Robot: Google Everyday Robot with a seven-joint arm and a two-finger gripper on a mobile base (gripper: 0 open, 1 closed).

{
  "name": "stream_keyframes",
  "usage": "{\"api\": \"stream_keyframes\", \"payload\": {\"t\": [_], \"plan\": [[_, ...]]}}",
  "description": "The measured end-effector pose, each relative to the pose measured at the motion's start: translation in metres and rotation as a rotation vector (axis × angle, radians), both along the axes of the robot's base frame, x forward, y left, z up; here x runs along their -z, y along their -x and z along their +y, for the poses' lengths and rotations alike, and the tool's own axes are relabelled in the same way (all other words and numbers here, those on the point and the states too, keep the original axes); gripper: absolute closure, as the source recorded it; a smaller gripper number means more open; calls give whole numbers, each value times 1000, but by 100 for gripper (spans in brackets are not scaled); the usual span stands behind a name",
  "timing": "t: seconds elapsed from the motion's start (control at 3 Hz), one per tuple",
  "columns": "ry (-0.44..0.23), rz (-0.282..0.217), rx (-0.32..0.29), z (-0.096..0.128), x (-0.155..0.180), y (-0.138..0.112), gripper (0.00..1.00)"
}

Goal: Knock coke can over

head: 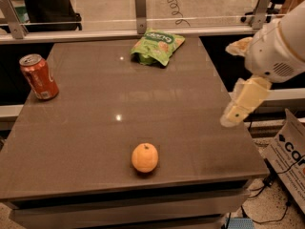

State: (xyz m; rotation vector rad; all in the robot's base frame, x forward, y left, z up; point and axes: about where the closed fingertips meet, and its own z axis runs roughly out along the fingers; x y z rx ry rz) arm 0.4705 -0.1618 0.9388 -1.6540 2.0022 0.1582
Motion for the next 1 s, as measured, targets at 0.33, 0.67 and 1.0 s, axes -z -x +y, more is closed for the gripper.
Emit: {"api": "stream_keyframes", "payload": {"t": [0.33, 0.67, 1.0], "plan": [[-179, -33, -90, 58, 22, -33, 0], [-362, -18, -182, 128, 43, -56, 0], [-497, 10, -255, 193, 56, -72, 0]]}}
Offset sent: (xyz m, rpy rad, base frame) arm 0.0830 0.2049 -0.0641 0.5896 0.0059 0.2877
